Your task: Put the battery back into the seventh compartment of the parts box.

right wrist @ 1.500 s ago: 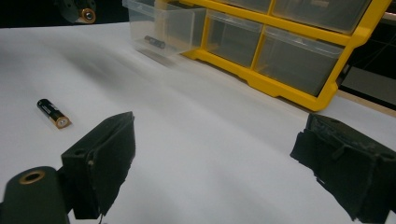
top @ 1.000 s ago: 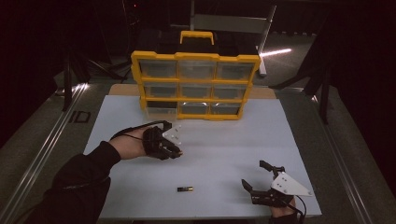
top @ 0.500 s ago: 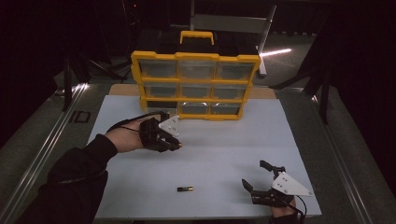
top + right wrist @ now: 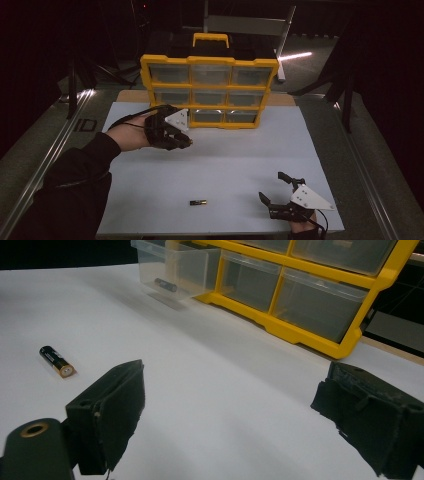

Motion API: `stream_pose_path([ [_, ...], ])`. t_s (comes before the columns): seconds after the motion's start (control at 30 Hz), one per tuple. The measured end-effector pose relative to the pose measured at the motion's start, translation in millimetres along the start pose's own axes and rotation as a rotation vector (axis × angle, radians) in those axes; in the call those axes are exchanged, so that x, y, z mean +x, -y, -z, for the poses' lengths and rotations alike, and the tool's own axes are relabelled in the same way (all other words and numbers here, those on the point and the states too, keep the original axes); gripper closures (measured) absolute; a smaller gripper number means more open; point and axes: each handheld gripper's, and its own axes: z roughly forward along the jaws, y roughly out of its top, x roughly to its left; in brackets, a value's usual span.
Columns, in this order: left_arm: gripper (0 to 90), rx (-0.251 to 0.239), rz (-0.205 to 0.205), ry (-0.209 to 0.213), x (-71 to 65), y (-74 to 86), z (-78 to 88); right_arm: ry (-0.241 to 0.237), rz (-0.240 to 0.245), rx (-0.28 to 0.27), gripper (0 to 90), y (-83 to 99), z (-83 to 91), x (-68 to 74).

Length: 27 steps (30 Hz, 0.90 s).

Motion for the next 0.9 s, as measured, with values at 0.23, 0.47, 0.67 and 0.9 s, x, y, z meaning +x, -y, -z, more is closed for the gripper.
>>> stream_pose_path([
  [0.23,75.5,-0.009,0.013,-0.016,8.2,-3.0,11.0,-0.002,-0.005,0.001,10.4,0.3,-0.3,0.3],
  [0.47,75.5,-0.010,0.015,-0.033,16.3,-7.1,18.9,-0.003,-0.005,-0.001,10.4,0.3,-0.7,0.5],
  [0.67,75.6,-0.023,0.011,-0.052,25.6,-9.3,29.1,-0.004,-0.005,0.002,10.4,0.4,-0.7,0.2],
  [0.9,75.5,-0.014,0.039,-0.073,42.4,-5.7,38.3,-0.003,-0.004,0.001,10.4,0.7,-0.9,-0.1],
])
